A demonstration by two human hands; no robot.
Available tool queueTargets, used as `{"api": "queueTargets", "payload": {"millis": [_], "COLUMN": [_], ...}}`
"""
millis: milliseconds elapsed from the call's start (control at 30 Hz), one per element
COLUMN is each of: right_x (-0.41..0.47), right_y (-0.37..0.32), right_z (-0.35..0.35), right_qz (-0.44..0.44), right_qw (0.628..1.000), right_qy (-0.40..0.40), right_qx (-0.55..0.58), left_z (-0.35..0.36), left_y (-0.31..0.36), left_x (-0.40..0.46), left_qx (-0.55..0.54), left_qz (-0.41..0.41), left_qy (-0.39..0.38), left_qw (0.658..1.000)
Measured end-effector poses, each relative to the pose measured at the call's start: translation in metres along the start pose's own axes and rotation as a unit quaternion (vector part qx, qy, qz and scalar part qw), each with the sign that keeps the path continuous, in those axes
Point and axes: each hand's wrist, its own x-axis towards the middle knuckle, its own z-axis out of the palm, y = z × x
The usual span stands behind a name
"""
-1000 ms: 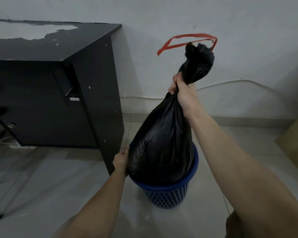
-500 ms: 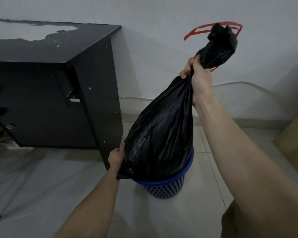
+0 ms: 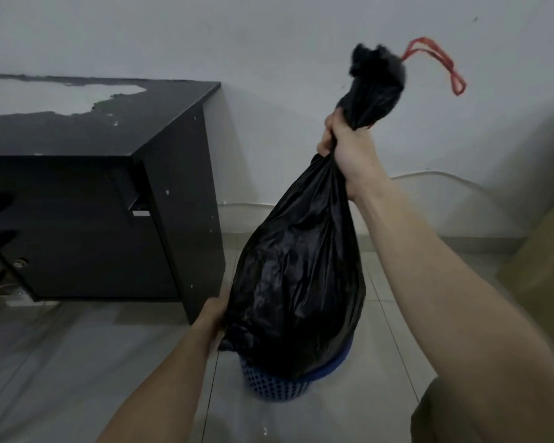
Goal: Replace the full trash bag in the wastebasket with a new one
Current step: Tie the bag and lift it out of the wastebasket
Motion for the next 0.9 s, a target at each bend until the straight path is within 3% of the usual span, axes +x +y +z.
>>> {"api": "queueTargets", "payload": {"millis": [100,167,233,300,367,533,633,700,767,900], "right_x": [-0.008,-0.010,-0.010,-0.008,-0.007,-0.001,0.009,0.016,0.022,0.025], "right_y": [0.004,0.005,0.007,0.009,0.009,0.016,0.022,0.026,0.034,0.064], "right_z": [0.016,0.022,0.026,0.032,0.039,0.043,0.028,0.017,0.005,-0.016], "right_qz": [-0.005,-0.017,-0.018,-0.010,-0.010,0.033,0.140,0.193,0.189,0.183], "right_qw": [0.991,0.979,0.964,0.953,0.945,0.923,0.912,0.921,0.915,0.835], "right_qy": [-0.043,-0.069,-0.088,-0.093,-0.091,-0.147,-0.183,-0.170,-0.155,-0.180], "right_qx": [-0.129,-0.193,-0.251,-0.287,-0.315,-0.354,-0.340,-0.294,-0.322,-0.487], "left_z": [-0.008,-0.010,-0.005,0.009,0.035,0.090,0.088,0.085,0.084,0.086], "left_y": [0.032,0.077,0.123,0.156,0.177,0.179,0.173,0.171,0.169,0.165], "left_x": [-0.015,-0.041,-0.076,-0.106,-0.128,-0.118,-0.103,-0.097,-0.098,-0.103], "left_qx": [0.061,0.052,-0.011,0.046,0.120,0.143,0.208,0.216,0.201,0.209], "left_qz": [0.006,0.116,0.258,0.371,0.427,0.474,0.465,0.465,0.475,0.525], "left_qy": [-0.007,0.013,-0.037,-0.089,-0.113,-0.077,-0.027,-0.022,-0.024,-0.029], "left_qw": [0.998,0.992,0.965,0.923,0.889,0.865,0.860,0.858,0.856,0.825]}}
